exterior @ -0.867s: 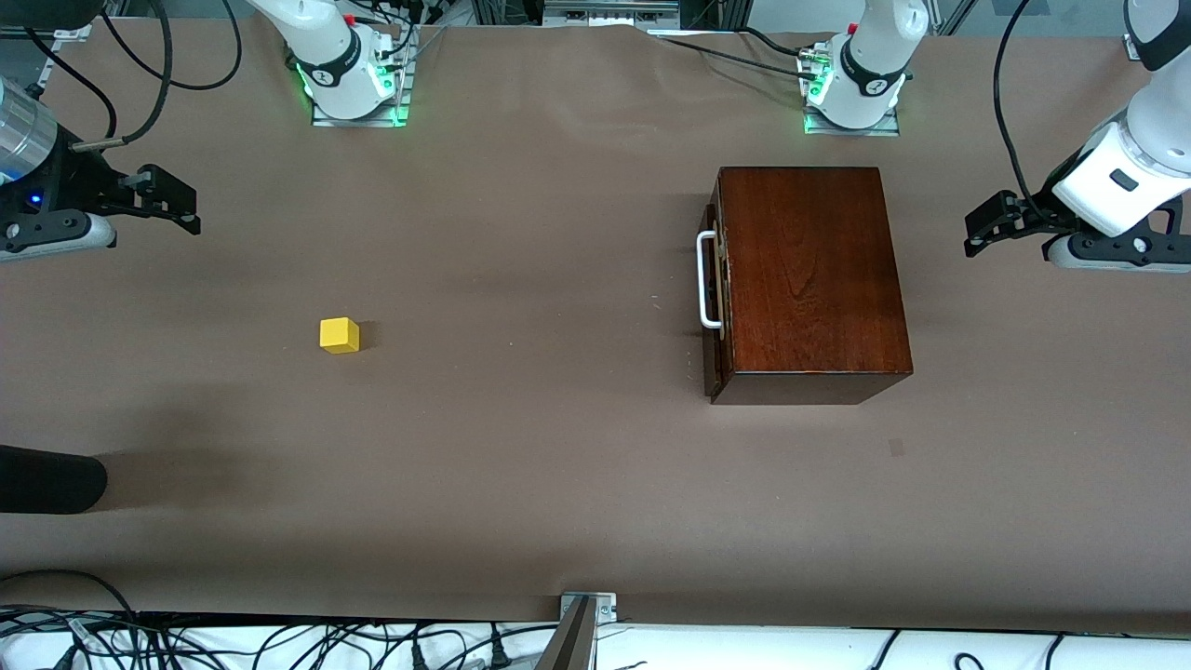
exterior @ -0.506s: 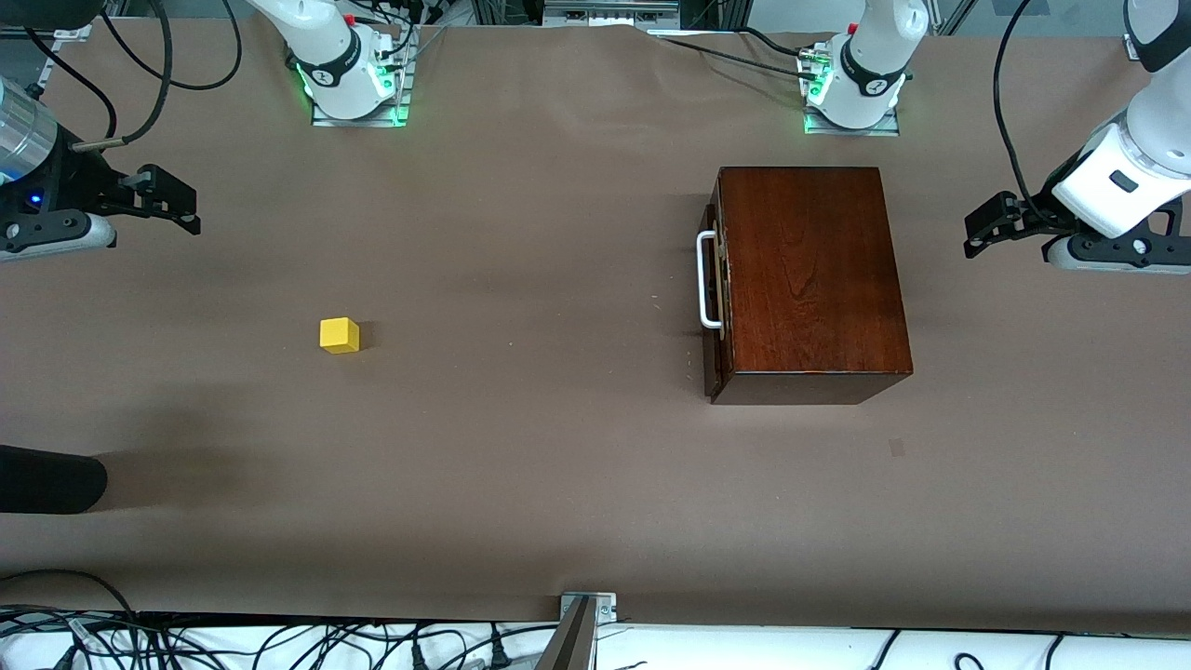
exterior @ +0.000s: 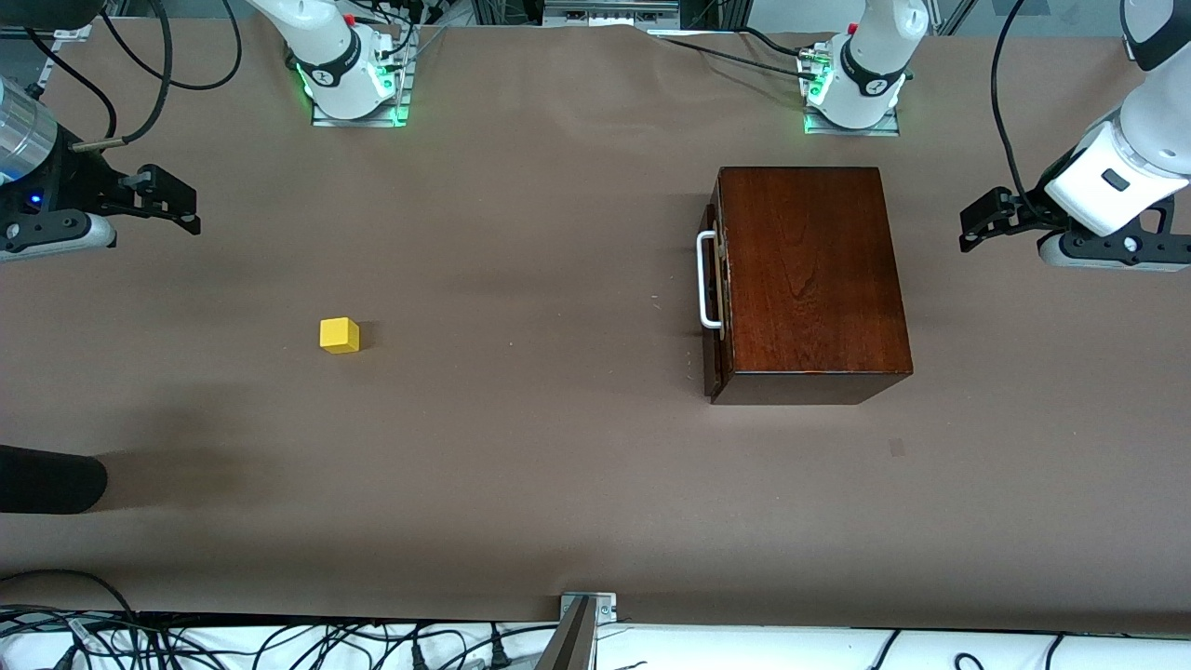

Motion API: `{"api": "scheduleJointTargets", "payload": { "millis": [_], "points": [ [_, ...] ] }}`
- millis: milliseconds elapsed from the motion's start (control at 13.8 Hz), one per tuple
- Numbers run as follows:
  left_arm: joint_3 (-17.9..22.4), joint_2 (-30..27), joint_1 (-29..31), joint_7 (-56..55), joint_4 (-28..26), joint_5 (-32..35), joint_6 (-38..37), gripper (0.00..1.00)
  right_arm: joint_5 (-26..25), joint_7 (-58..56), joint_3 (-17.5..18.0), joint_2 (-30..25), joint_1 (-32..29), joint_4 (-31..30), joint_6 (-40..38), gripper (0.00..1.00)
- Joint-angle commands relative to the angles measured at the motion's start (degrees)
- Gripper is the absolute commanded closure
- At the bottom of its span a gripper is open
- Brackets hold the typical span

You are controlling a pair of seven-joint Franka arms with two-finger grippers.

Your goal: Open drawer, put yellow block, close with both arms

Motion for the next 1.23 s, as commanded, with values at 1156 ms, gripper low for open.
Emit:
{"api": "scheduleJointTargets", "payload": {
  "millis": [1156],
  "points": [
    [-20.6,9.9,-1.9,-13.1,7.3,-1.7,-5.7,0.00,0.1,0.0,0.2,0.4,-0.4,1.3,-0.5,0.00]
  ]
}}
